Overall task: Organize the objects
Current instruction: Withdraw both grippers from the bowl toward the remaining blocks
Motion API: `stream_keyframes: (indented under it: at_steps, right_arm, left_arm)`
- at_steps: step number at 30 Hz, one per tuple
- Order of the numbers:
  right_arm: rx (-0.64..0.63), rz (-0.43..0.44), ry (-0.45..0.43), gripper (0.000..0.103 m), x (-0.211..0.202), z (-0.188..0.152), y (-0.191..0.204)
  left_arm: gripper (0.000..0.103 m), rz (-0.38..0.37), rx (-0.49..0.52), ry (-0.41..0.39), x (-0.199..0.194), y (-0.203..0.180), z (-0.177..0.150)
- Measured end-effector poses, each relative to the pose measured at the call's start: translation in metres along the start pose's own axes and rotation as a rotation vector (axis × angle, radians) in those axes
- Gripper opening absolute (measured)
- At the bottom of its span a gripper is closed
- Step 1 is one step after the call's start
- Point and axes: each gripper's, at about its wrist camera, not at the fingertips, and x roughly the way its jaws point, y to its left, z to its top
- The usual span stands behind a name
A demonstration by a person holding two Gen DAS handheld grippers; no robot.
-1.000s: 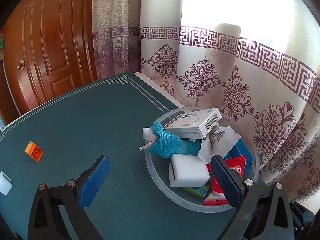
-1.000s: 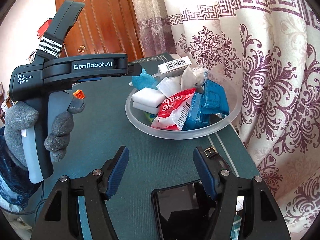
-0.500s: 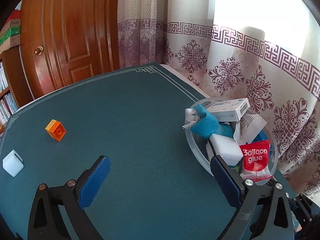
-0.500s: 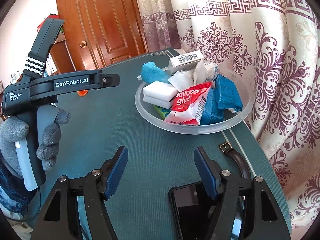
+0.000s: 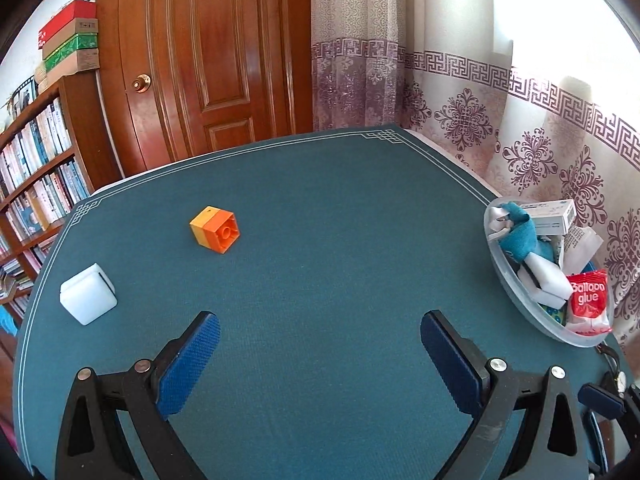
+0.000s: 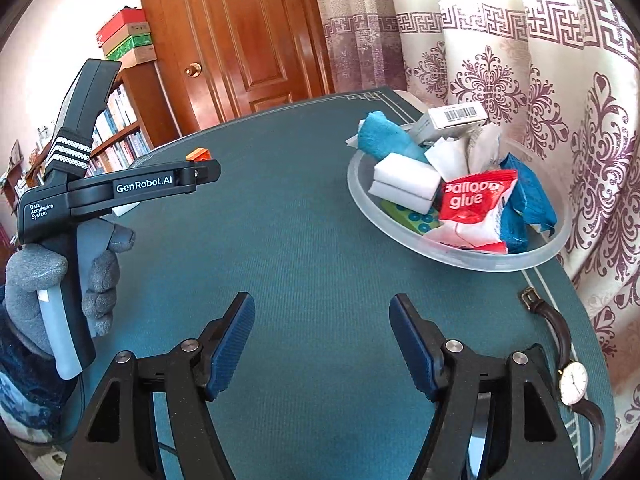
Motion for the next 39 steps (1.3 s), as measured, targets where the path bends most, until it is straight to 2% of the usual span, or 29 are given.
stream_keyframes:
  at_steps: [5,24,34,39]
  right_arm:
    - [-0.001,0.019,0.023,0.071,0.011,0.004,0.012]
    - [-0.104,0.064,0.079,0.071,0.055,0.017,0.075]
    - [-0.121,0.075,0.106,0.071,0.064,0.012,0.085]
    - [-0.126,0.082,0.111,0.071,0.067,0.013,0.087]
  left_arm:
    - [0.102,0.048,-0.03,0.005,0.0,0.024,-0.005]
    - [0.102,0.128,-0.15,0.037,0.002,0.096,-0.022]
    - [0.102,0.27,-0.264,0.072,0.016,0.155,-0.028]
    - [0.102,0.318,-0.274,0.059,0.021,0.175,-0.023]
